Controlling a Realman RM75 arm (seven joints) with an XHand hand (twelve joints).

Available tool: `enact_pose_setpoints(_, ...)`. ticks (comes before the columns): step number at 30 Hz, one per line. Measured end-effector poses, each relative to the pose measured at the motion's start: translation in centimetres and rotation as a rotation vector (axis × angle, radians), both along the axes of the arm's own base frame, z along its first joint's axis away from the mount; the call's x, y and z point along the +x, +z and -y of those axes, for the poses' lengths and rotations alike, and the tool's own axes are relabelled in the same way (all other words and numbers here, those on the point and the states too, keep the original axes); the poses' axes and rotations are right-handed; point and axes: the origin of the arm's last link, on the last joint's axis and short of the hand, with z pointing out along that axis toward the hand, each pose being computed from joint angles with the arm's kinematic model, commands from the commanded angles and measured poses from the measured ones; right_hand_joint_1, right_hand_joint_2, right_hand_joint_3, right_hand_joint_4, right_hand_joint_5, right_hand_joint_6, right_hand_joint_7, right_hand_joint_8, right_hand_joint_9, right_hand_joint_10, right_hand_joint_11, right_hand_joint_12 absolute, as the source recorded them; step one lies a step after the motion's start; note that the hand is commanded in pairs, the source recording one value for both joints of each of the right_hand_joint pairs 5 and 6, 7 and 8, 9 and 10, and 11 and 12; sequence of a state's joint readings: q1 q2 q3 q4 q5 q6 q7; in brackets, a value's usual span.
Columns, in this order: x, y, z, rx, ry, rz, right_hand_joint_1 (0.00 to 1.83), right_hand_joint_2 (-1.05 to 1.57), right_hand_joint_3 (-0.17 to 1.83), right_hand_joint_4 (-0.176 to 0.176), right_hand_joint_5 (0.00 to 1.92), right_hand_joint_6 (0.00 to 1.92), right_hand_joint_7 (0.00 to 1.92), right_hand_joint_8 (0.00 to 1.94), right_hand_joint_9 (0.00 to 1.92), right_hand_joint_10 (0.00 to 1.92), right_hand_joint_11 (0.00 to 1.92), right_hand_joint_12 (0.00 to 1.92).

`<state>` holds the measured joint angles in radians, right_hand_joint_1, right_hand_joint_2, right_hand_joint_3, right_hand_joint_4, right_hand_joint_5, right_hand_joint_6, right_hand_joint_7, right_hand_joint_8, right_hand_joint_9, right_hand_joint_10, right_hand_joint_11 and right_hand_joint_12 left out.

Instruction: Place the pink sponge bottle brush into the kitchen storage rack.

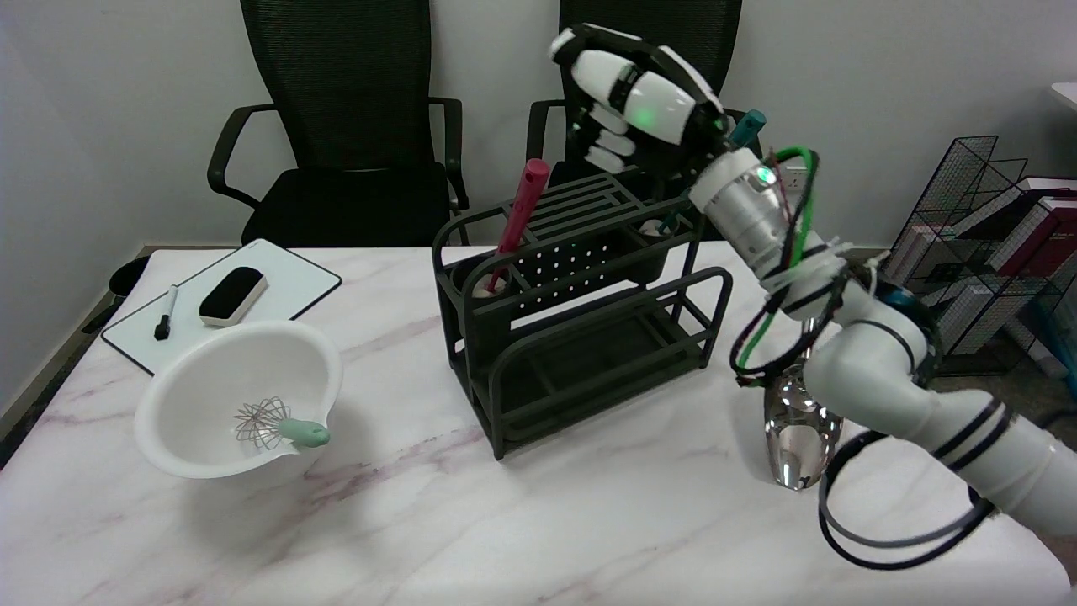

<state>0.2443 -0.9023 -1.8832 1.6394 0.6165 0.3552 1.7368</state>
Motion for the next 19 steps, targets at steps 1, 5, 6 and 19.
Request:
enact_pose_setpoints(1,-0.3,0.4,-0.5,-0.015,0.008,-0.001,0.81,1.57,0.77,0.000,1.51,1.51,1.81,1.81,1.91,1.91,1.88,1.88)
enact_pose_setpoints(5,-1.4,1.6,-2.3,-0.068,0.036,-0.003,0.82,1.57,0.78,0.000,1.56,1.56,1.83,1.83,1.92,1.92,1.90,1.90)
enact_pose_setpoints(6,-1.7,1.8,-2.7,-0.080,0.040,-0.003,0.81,1.57,0.78,0.000,1.56,1.56,1.83,1.83,1.92,1.92,1.90,1.90)
enact_pose_setpoints(19,-7.0,4.6,-8.2,-0.244,0.094,0.011,0.81,1.53,0.81,0.000,1.52,1.52,1.80,1.80,1.90,1.90,1.90,1.90)
